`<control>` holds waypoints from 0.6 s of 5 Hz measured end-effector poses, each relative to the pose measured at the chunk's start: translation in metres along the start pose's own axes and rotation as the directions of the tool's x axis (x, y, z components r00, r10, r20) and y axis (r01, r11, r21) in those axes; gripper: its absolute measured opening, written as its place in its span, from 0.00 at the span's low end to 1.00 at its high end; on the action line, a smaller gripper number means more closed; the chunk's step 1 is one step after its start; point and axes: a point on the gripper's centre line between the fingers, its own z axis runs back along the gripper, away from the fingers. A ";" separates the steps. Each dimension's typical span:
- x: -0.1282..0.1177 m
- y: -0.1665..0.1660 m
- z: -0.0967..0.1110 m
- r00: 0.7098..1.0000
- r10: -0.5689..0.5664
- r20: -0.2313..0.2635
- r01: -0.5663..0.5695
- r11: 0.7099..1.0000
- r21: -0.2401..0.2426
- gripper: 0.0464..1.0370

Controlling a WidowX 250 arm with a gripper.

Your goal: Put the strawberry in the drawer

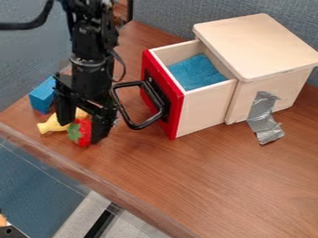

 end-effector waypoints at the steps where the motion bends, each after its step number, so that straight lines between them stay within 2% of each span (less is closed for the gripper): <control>1: -0.001 0.002 -0.004 1.000 -0.015 -0.009 0.014 1.000 -0.019 0.96; 2: 0.000 0.004 -0.008 1.000 -0.015 -0.013 0.014 1.000 -0.021 0.96; 3: 0.001 0.006 -0.014 1.000 0.005 -0.022 -0.006 0.999 -0.047 0.96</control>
